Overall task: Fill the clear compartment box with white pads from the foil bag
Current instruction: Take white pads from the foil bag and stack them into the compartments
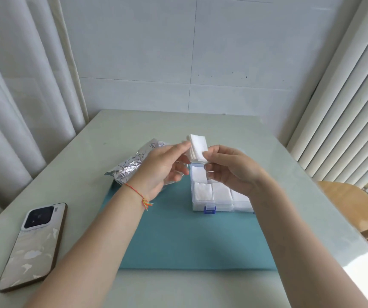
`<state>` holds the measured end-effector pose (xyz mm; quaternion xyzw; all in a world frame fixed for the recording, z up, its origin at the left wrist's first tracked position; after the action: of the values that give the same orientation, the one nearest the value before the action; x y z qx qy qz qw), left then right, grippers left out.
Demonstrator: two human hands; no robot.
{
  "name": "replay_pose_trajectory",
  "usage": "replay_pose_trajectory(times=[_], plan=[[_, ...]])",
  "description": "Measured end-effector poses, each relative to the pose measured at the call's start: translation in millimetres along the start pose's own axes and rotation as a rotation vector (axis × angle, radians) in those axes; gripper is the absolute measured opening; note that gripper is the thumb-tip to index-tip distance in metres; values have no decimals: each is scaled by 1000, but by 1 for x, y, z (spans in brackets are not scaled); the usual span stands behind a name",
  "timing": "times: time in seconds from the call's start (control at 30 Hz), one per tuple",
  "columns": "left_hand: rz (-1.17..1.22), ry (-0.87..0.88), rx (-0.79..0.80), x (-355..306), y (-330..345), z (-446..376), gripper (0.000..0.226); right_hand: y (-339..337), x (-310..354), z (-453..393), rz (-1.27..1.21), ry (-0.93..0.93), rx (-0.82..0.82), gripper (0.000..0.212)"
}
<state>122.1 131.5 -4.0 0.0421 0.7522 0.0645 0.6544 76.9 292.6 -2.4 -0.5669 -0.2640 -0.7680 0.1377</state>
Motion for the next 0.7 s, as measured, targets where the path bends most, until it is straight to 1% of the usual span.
replay_pose_trajectory(times=[0.03,0.1,0.13,0.2,0.23,0.33,0.37,0.47,0.5,0.53,0.6,0.63,0.67,0.7], plan=[[114,-70,61,4,7,0,28,-2,-2,3,-4,0,15,15],[247,-140,146,11,16,0,36,-3,-6,6,13,-2,32,11],[274,-154,167,14,21,0,45,-5,-7,8,27,-7,24,8],[294,-175,171,19,27,0,64,-8,-11,9,66,-19,-19,10],[295,-196,164,22,30,0,64,-9,-11,11,98,-29,-51,12],[241,-284,121,30,35,2,38,-7,-12,15,256,-82,-182,14],[221,-303,118,31,37,2,34,-4,-13,16,334,-107,-227,13],[242,-337,88,36,39,3,36,4,-13,18,650,-206,-347,11],[273,-359,65,37,40,4,36,6,-11,21,746,-253,-372,14],[313,-379,41,38,40,5,35,8,-10,23,822,-307,-374,23],[390,-400,22,37,41,6,37,12,-9,30,917,-394,-281,56],[397,-403,25,36,41,6,41,14,-10,32,950,-417,-221,73],[377,-406,37,36,41,5,44,17,-11,33,984,-427,-176,85],[348,-406,55,35,41,5,47,20,-14,33,1025,-438,-153,93]])
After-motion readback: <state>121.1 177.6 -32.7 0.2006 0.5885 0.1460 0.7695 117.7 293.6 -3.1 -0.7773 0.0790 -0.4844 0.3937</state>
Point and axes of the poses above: each hand's wrist, its own z-axis away from the middle knuckle, its own y-axis out of the palm, x = y × z, the point moved 4 cm from there along -z, towards the middle knuckle, and after that the axes turned 7 degrees about y, right-handed, at the moved point
